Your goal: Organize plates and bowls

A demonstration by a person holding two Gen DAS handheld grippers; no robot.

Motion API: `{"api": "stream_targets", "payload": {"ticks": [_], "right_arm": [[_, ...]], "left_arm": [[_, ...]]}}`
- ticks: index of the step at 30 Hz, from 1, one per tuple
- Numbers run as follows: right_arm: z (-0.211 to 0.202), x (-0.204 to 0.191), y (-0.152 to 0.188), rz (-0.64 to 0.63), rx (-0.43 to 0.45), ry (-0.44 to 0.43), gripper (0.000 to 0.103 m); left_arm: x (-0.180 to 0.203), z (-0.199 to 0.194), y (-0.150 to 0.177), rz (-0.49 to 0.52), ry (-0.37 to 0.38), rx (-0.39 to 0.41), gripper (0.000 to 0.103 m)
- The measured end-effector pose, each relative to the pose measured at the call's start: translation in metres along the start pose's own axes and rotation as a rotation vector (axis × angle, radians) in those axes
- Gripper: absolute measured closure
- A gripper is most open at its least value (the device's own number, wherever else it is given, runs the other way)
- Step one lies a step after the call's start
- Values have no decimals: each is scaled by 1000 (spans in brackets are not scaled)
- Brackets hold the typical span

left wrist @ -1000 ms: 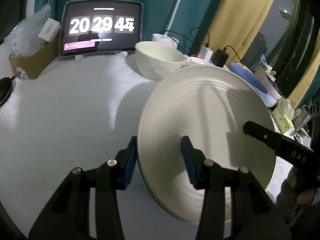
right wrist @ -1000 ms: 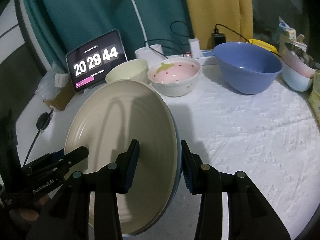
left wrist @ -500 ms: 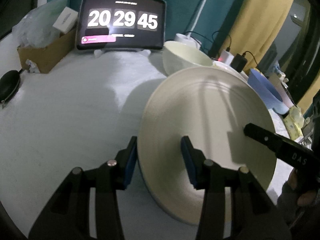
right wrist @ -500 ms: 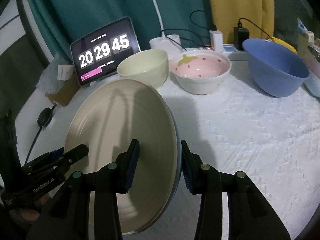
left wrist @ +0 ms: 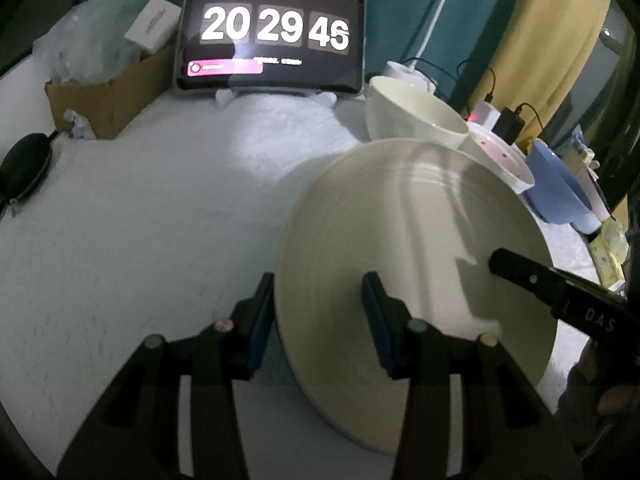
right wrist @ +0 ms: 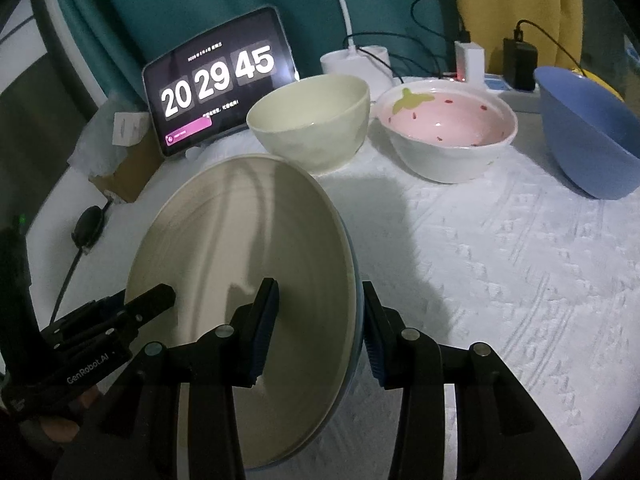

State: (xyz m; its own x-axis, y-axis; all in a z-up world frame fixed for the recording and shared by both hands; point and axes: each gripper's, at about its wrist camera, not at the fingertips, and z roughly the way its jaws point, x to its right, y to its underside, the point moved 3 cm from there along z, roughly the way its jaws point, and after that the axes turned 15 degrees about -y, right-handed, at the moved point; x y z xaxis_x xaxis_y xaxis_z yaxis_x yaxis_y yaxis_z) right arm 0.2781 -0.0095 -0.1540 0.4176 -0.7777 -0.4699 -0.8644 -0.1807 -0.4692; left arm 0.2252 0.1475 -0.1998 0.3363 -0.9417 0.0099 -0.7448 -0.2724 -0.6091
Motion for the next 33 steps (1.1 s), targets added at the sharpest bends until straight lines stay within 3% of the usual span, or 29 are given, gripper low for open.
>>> {"api": "stream_targets", "payload": {"ticks": [18,33], "right_arm": [[9,6,5,2,-26,40,57],[-27,9,12,1,26,61,57]], "left_arm": [[8,-4,3,36,-61,38,57],[9,-38,2,13,-78,114,57]]}}
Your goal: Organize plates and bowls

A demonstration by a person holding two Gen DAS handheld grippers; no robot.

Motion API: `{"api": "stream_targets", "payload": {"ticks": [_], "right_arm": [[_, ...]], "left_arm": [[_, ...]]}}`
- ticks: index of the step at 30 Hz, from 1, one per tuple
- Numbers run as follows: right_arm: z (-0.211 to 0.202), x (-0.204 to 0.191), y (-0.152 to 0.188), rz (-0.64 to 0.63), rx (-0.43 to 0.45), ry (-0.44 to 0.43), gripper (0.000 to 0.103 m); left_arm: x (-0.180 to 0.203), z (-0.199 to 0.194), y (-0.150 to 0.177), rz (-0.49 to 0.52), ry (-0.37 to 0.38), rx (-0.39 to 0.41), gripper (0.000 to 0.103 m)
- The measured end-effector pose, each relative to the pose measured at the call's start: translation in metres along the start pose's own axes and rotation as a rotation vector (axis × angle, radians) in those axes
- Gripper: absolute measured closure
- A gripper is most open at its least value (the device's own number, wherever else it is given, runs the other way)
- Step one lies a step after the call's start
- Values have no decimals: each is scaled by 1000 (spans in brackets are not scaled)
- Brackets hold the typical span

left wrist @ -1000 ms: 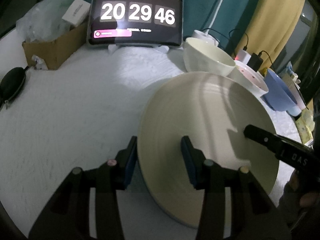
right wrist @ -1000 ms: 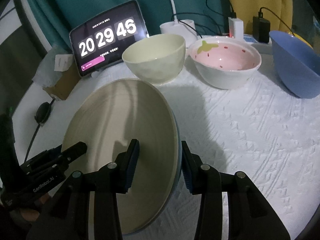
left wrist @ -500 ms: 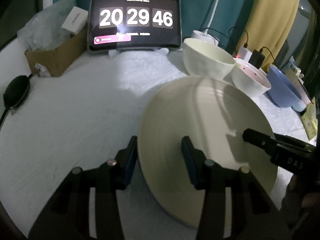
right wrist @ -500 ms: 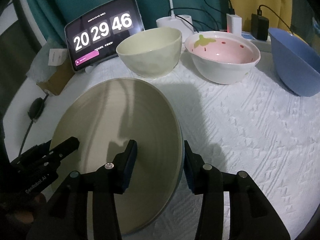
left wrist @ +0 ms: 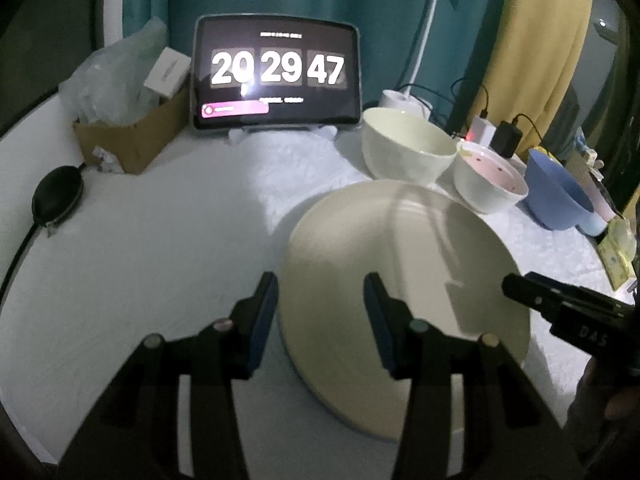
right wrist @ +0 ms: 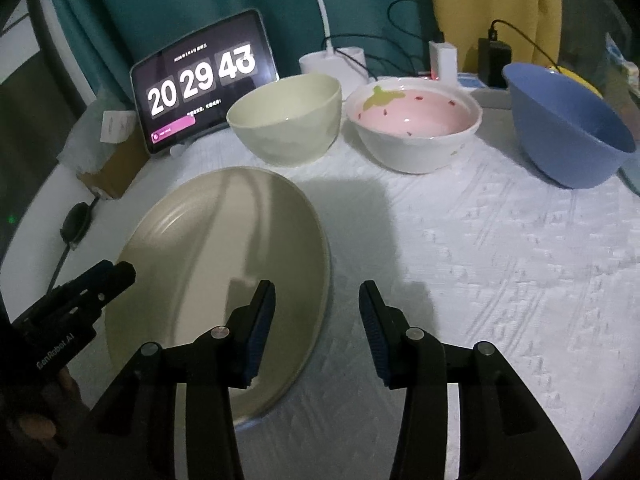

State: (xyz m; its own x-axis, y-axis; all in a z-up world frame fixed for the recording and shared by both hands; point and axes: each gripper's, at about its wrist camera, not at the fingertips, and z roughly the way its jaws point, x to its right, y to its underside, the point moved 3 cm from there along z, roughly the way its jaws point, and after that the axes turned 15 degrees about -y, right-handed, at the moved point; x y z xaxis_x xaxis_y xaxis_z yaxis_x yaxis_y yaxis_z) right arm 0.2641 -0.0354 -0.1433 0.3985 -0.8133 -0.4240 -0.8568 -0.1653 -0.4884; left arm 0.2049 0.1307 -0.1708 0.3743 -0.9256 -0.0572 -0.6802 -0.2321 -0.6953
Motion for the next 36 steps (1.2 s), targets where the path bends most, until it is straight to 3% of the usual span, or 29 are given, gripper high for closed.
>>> {"api": "stream_targets", "payload": {"ticks": [13,36], "right_arm": [[-44,11,10,-7,65,25,57],[-107,75,17,37,159,72,57]], "left_arm": [[32,-33,2,43,31,48,57],[118,-66,-4,143,84,92,56]]}}
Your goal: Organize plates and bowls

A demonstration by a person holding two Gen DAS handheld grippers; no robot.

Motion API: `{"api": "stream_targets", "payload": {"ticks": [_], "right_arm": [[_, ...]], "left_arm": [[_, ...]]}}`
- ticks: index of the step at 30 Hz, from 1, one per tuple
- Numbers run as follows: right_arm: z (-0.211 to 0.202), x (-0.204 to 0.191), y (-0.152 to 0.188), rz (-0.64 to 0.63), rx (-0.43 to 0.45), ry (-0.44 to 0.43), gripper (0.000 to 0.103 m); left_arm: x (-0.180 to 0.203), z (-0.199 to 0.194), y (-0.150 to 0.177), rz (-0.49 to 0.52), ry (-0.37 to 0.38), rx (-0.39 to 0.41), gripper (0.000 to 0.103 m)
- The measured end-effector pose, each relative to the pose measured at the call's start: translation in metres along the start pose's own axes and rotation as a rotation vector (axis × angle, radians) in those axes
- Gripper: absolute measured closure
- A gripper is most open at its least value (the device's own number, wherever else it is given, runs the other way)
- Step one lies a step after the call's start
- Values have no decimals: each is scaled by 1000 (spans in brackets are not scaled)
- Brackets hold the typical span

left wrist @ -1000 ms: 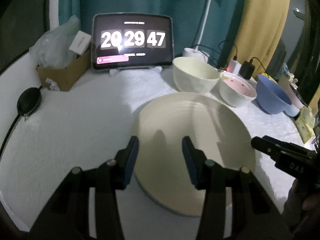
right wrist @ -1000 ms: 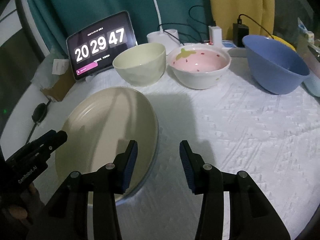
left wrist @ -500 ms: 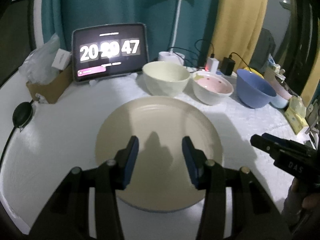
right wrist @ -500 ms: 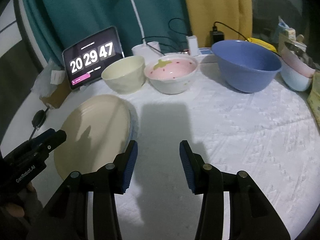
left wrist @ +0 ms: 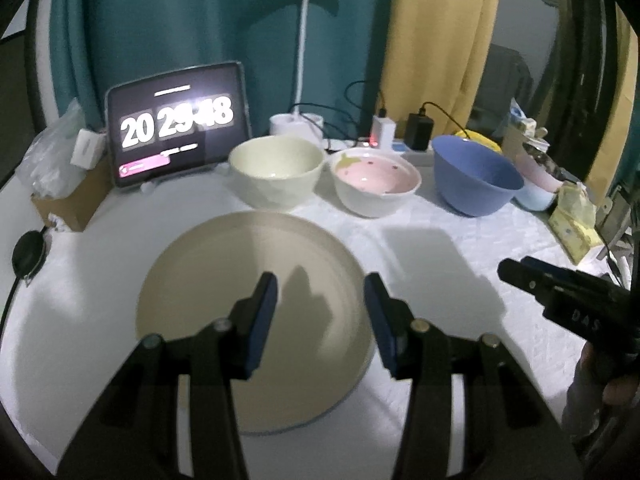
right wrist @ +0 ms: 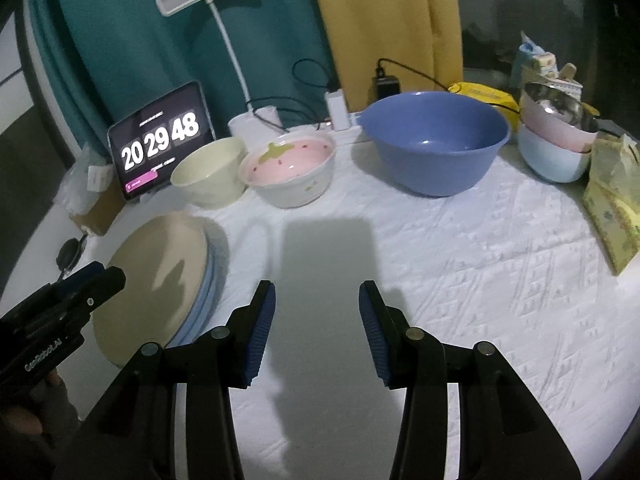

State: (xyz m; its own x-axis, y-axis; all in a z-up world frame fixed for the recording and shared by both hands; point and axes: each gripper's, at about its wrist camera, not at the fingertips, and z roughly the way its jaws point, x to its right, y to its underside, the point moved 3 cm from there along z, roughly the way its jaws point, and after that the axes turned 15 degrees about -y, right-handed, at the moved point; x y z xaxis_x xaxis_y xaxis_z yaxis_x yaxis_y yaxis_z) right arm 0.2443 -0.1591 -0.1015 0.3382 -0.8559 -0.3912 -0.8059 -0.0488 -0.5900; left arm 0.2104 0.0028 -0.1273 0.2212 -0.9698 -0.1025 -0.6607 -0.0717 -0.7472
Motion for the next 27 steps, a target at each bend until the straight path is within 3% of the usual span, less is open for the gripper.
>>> {"api": "stream_targets", "payload": {"ticks": [5,18,27], "right_arm": [[-9,17,-6,7,12,18,57],[-25,57,-35,-17,45,68,57],[-30,89,-63,-26,65,127,57]], "left_arm": [[18,-1,-10,14,10,17,56],[71,12,-37,62,96,23,56],[106,23,-65,83,176,68,56]]}}
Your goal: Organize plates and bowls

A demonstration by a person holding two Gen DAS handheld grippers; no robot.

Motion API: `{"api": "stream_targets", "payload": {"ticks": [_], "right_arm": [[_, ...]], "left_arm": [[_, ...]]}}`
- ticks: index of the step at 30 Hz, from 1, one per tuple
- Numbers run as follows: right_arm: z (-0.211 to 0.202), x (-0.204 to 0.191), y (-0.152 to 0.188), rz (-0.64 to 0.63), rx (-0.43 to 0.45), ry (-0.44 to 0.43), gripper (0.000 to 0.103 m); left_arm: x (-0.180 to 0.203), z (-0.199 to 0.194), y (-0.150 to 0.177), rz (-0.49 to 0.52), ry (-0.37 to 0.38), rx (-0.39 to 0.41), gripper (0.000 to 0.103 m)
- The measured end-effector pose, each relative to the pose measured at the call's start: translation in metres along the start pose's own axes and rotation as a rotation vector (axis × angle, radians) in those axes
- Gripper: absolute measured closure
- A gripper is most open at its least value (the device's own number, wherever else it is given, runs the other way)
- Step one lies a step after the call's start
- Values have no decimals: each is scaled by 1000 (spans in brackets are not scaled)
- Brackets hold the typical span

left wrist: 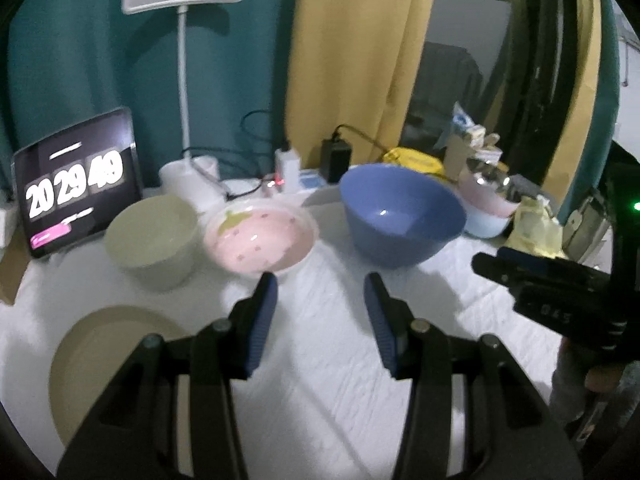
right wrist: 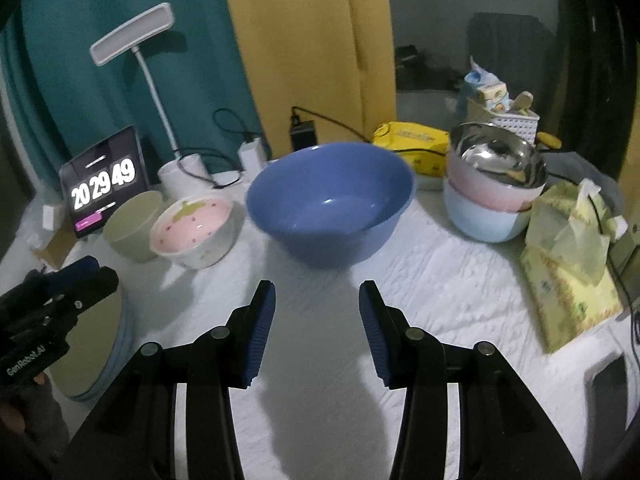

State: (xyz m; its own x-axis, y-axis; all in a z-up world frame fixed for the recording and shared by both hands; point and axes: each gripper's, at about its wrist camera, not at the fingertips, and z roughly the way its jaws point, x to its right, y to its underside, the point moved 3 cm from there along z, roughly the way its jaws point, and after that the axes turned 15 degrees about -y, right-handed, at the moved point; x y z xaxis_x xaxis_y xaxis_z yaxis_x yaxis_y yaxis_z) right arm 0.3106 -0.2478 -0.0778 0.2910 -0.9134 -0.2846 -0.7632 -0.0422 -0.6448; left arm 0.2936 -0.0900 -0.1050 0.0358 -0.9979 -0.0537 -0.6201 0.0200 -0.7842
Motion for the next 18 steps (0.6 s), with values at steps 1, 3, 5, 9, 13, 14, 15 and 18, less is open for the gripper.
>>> {"api": "stream_targets", "payload": {"ticks": [1,3,5,9,13,14,15,18], "right_arm": [[1,3,-2,0,2,5,57],[2,11,-9,1,7,16,57],[5,18,-15,2,14,25,57],[15,30,-25,14,19,37,57],[27,42,-29,41,15,41,57],[31,46,-30,48,13,43,57],[33,48,-31,53,11,44,57],[41,56,-33,68,9,43,57]], "left_arm": [[3,2,-3,4,4,3,56],[10,8,-8,11,19,6,56],[18,17,-14,27,26,2,56],[28,30,-20,50,31,-1,56],[33,44,-21,49,45,-10,56],[34,47,-21,45,48,-9,56],[36,50,-22,42,53,-7,56],[40,57,-23,46,61,-12,56]]}}
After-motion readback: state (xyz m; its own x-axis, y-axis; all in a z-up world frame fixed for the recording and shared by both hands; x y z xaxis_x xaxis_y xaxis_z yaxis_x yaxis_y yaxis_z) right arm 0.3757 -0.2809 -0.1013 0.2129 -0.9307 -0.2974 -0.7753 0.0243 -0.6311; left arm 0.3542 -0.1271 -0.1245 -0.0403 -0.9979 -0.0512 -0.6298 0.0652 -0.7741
